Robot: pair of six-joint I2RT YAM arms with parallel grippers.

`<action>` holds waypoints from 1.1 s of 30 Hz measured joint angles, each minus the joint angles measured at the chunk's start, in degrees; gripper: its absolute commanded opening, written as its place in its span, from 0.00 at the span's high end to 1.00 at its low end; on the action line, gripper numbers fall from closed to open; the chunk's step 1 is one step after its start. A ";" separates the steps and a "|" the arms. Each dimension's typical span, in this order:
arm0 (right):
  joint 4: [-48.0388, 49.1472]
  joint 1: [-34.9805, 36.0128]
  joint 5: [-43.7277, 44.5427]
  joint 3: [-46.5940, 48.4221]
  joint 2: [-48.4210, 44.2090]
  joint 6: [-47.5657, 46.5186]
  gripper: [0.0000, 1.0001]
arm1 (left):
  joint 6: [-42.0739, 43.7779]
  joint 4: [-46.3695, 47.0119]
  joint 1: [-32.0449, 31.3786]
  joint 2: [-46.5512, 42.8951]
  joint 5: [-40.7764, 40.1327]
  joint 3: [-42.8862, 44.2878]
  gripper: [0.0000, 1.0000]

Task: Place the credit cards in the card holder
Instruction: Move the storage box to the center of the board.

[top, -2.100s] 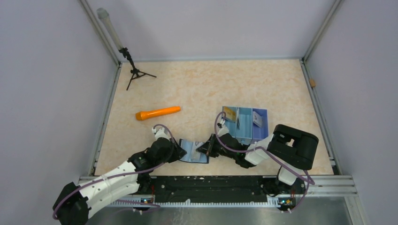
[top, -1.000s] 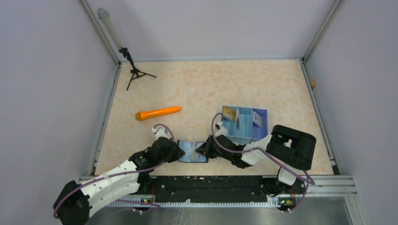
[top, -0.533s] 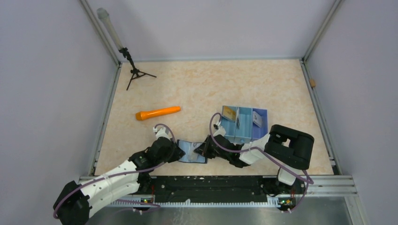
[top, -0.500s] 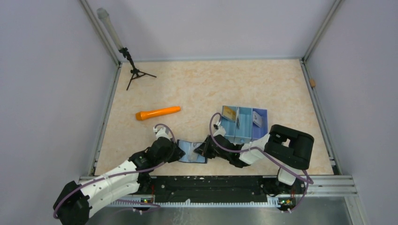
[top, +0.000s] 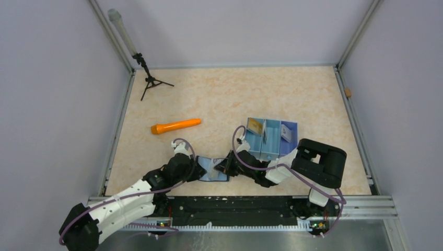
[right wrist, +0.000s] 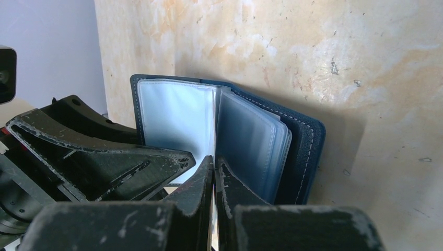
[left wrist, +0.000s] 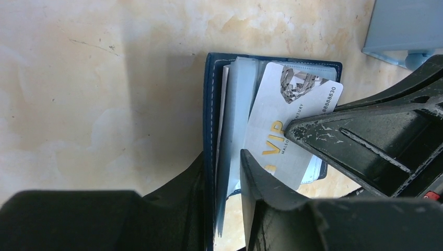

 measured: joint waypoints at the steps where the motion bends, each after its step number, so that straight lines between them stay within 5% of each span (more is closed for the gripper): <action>1: 0.00 0.00 -0.04 0.00 0.00 0.00 1.00 | 0.02 0.04 0.00 0.00 0.11 -0.04 0.70; 5: -0.04 0.02 -0.04 0.00 -0.02 0.02 1.00 | 0.17 0.00 0.00 -0.55 0.57 -0.26 0.69; 11: -4.00 0.13 0.17 0.20 -1.44 0.00 1.00 | 0.44 -0.35 0.00 -2.27 1.31 -1.16 0.91; 16: -10.60 0.83 1.22 0.20 -4.57 0.39 1.00 | 0.20 2.73 0.00 -1.49 4.28 -2.14 0.99; 33: -21.86 -6.34 0.61 -5.14 -16.85 -3.96 1.00 | -3.08 21.27 -0.02 13.86 11.87 -2.14 1.00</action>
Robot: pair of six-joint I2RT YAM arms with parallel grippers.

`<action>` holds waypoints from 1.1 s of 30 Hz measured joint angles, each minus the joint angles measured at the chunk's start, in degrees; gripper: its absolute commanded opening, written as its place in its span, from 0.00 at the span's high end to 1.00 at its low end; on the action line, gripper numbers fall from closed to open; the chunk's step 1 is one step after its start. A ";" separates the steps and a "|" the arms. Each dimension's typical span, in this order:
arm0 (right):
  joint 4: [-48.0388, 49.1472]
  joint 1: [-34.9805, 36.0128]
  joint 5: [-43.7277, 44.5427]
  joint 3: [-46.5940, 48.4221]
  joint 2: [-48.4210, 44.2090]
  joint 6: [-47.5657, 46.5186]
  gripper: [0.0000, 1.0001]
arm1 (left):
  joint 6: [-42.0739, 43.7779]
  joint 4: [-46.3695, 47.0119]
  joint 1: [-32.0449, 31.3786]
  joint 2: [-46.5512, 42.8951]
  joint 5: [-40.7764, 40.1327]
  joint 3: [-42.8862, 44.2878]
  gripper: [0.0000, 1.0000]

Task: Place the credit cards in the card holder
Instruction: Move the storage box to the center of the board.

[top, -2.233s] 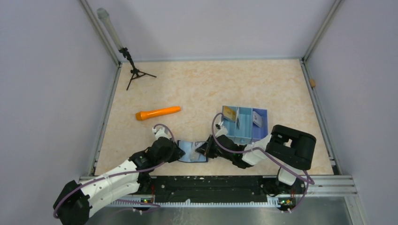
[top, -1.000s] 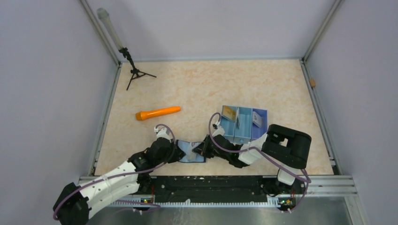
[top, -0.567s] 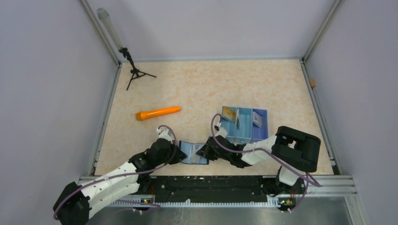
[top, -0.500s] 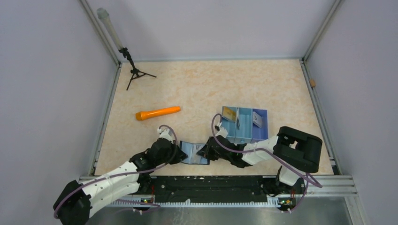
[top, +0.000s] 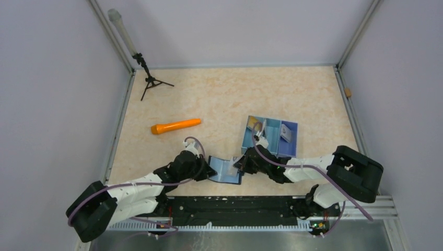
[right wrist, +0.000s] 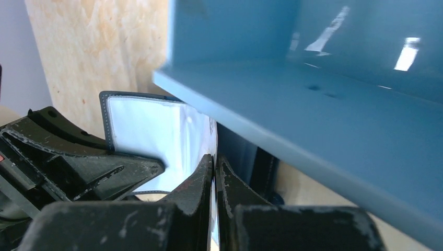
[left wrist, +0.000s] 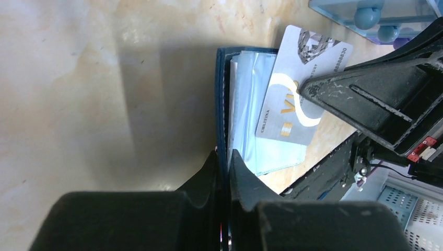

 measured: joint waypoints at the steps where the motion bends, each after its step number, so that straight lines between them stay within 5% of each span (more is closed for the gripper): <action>1: -0.74 -0.76 -0.13 -0.39 -0.96 -0.52 1.00 | 0.00 0.74 0.00 1.14 0.17 0.35 1.00; 12: -8.24 -11.98 -2.10 -3.82 -11.61 -8.37 1.00 | -0.26 9.64 -0.37 14.23 0.66 5.03 1.00; 25: -15.15 -25.88 -2.91 -5.29 -18.64 -16.96 1.00 | 0.72 8.24 -0.37 16.59 -4.42 8.33 1.00; 33: -19.87 -27.45 -5.90 -5.18 -22.91 -21.53 1.00 | -0.37 8.04 -0.37 15.72 -5.38 7.78 1.00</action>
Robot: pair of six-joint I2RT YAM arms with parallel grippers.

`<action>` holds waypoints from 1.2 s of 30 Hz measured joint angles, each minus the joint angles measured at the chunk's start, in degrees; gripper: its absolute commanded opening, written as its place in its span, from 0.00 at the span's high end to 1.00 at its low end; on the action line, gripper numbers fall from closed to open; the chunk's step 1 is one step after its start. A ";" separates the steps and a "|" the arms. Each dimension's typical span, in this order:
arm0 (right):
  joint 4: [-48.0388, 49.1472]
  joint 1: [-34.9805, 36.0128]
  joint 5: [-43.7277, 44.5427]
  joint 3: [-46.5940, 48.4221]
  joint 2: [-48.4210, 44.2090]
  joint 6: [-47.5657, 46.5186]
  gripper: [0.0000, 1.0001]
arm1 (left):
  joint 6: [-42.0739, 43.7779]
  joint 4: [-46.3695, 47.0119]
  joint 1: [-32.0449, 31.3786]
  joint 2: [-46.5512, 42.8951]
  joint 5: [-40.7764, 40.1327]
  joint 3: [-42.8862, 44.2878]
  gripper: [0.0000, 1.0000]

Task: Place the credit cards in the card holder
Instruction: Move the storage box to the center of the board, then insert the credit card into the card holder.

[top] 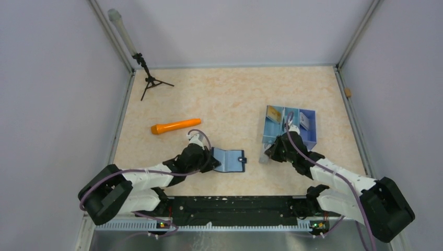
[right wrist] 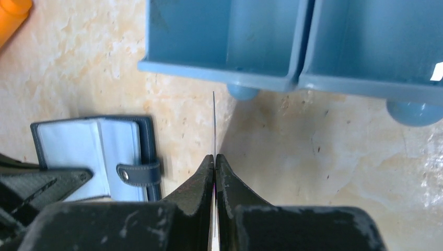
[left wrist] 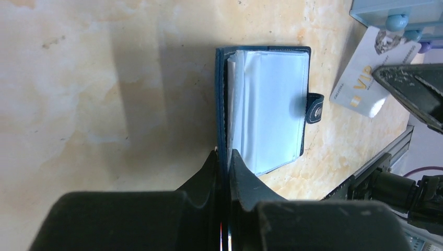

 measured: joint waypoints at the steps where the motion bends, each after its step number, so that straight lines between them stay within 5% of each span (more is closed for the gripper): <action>1: -0.70 0.09 -0.83 0.00 -0.70 -0.39 1.00 | -0.11 -0.22 0.00 -0.55 -0.24 -0.28 1.00; 10: -5.70 14.93 -3.02 2.82 -6.75 2.47 1.00 | -1.31 -5.92 0.00 -9.40 -2.12 -3.41 1.00; 20: 13.94 30.36 1.07 2.82 7.67 14.29 1.00 | 2.80 -11.15 0.00 -20.94 4.15 -8.50 1.00; 36: 35.85 33.29 4.59 -4.44 16.48 26.69 1.00 | 10.80 -9.31 0.00 -17.18 14.64 -8.79 1.00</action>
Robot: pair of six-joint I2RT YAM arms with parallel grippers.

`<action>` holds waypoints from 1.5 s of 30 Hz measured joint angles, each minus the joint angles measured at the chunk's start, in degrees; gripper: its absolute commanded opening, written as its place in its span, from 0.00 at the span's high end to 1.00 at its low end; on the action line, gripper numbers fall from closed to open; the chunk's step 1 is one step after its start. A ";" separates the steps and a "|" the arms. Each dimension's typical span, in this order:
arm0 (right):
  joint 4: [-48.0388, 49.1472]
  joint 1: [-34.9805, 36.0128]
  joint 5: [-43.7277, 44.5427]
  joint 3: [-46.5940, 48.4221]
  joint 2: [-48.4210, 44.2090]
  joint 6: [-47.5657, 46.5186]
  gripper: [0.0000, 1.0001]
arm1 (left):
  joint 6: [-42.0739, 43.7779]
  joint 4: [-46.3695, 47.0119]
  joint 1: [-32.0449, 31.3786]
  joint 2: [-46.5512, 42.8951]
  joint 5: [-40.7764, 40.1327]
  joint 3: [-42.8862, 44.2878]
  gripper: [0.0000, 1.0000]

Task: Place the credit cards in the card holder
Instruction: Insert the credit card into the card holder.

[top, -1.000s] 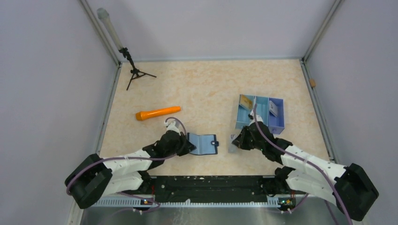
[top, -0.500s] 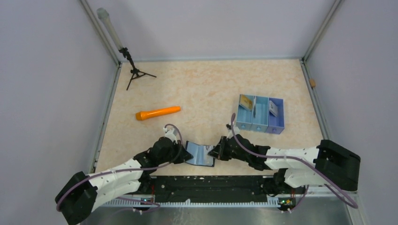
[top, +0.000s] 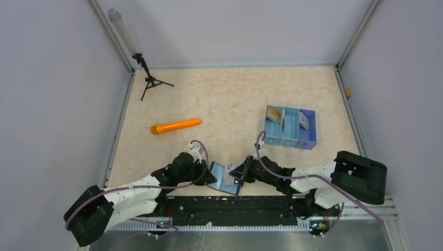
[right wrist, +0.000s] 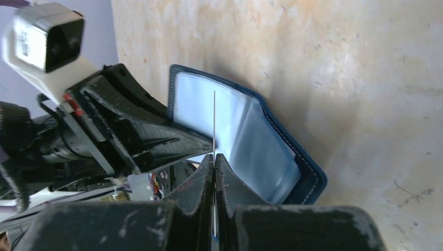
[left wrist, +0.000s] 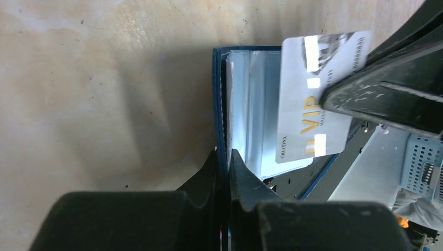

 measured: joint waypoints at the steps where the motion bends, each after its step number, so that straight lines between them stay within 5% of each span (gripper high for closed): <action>1: 0.55 0.39 0.28 -0.24 0.83 0.74 1.00 | 0.00 0.17 0.00 0.15 0.13 0.00 1.00; 45: 23.23 3.63 1.68 -2.29 21.07 8.50 1.00 | 0.22 0.20 0.13 0.42 1.07 -0.02 0.95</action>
